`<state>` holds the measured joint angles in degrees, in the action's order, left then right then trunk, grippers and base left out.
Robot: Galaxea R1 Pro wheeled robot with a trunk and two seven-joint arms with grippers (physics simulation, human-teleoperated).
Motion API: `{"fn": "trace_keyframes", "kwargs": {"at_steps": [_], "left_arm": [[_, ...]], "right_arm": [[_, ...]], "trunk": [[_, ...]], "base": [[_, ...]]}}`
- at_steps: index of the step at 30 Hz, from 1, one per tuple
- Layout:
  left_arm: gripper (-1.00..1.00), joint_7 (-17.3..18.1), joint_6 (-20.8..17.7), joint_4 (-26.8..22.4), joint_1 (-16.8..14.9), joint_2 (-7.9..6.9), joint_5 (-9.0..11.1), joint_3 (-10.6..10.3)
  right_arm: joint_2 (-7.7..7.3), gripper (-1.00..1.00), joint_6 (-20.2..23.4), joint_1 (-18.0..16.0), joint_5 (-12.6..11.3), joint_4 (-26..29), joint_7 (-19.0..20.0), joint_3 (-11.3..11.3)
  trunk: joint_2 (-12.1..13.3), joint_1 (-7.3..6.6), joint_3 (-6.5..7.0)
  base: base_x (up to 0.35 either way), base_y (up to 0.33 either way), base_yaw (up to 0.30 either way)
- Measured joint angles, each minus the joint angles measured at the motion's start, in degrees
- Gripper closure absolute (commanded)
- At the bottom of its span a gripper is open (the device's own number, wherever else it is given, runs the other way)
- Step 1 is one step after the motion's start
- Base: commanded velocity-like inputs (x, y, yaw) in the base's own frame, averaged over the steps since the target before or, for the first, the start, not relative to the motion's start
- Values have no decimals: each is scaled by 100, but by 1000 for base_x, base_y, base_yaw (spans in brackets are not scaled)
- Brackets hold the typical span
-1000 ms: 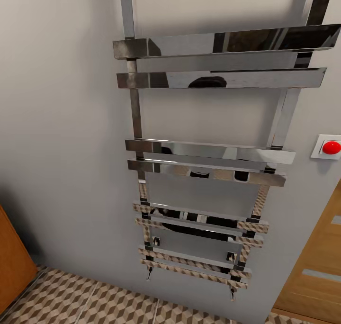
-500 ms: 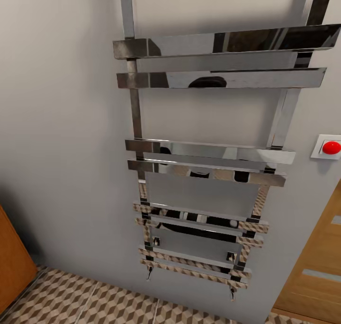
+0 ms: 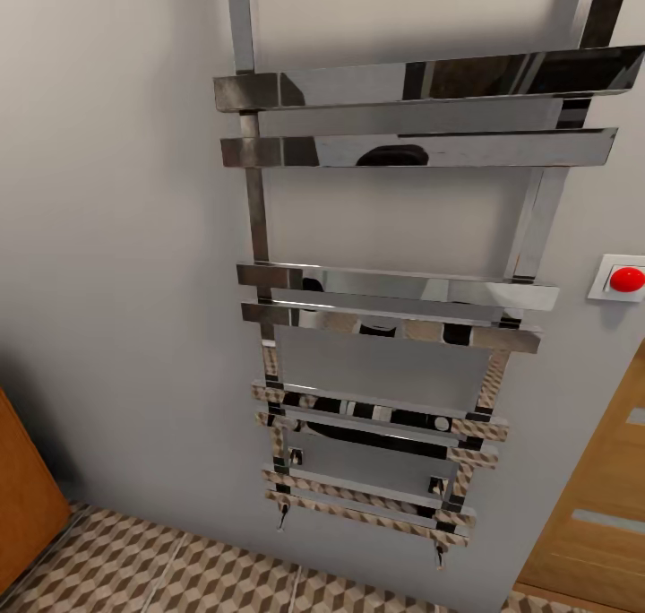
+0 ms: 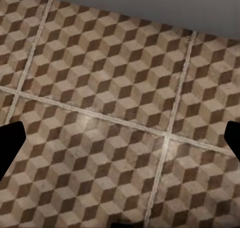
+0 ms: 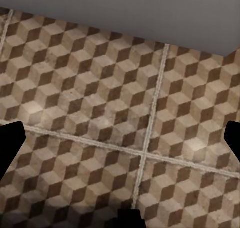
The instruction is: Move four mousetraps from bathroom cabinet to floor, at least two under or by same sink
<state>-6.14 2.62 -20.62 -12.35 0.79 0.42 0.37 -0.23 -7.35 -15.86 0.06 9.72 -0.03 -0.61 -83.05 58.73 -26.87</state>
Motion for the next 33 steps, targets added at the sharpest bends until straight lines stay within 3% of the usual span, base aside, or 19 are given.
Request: {"fn": "trace_keyframes", "kwargs": {"at_steps": [11, 19, 24, 33], "left_arm": [[-100, 106, 20, 0, 0, 44, -8, -29], [-100, 122, 38, -432, -1, 67, -17, -35], [-100, 122, 445, -305, 0, 61, -11, -36], [-100, 122, 549, -258, -1, 61, -10, -39]], "right_arm": [[-11, -100, -31, 26, -3, -11, 3, -3], [-11, -100, -417, 63, -2, -21, -4, -3], [-11, -100, -846, 174, -37, -33, -5, 16], [-17, -100, -943, 207, -45, -35, -5, 24]], "trunk": [[0, 0, 0], [0, 0, 0], [0, 0, 0], [0, 2, 0]], "base": [[0, 0, 0], [0, 0, 0], [0, 0, 0], [-115, 0, 0]]}}
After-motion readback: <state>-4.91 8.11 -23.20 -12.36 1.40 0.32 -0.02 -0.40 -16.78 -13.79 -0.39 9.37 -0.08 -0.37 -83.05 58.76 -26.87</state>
